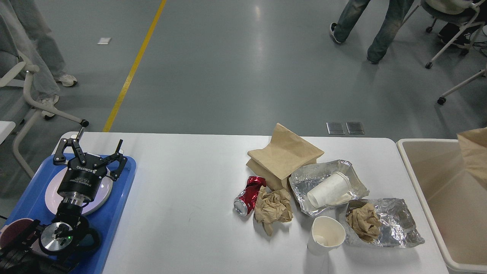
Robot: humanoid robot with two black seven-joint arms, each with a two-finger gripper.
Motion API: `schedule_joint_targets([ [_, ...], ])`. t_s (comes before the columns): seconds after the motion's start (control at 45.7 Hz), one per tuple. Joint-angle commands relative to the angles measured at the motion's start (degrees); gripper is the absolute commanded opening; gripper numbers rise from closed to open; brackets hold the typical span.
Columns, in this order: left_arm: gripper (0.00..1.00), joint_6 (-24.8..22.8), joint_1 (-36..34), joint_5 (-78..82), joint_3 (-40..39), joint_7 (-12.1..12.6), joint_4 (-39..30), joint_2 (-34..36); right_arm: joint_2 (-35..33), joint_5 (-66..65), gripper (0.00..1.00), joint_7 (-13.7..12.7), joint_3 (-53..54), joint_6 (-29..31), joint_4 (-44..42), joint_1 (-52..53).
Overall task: Tidy desktop
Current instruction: 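Lift the bag and carry it over the white bin, then lower the bag into the white bin and release it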
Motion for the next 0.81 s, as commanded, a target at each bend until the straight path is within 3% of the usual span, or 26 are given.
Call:
schedule_joint_targets([
  [0.0, 0.96, 0.0, -0.1, 0.0, 0.0, 0.0, 0.0, 0.0, -0.4, 0.4, 0.00, 0.0, 10.4, -3.3, -10.4, -15.6],
  [0.175, 0.96, 0.0, -0.1, 0.0, 0.0, 0.0, 0.0, 0.0, 6.3, 0.6, 0.00, -1.8, 23.6, -9.4, -26.7, -38.7],
  [0.438, 0.96, 0.0, -0.1, 0.0, 0.0, 0.0, 0.0, 0.0, 18.3, 0.7, 0.00, -3.5, 34.3, -15.4, -50.3, -60.8],
  [0.591, 0.96, 0.0, -0.1, 0.0, 0.0, 0.0, 0.0, 0.0, 20.9, 0.7, 0.00, -6.6, 35.0, -21.4, -52.8, -65.0],
  [0.788, 0.96, 0.0, -0.1, 0.0, 0.0, 0.0, 0.0, 0.0, 21.4, 0.8, 0.00, -6.9, 35.0, -23.2, -52.9, -66.2],
])
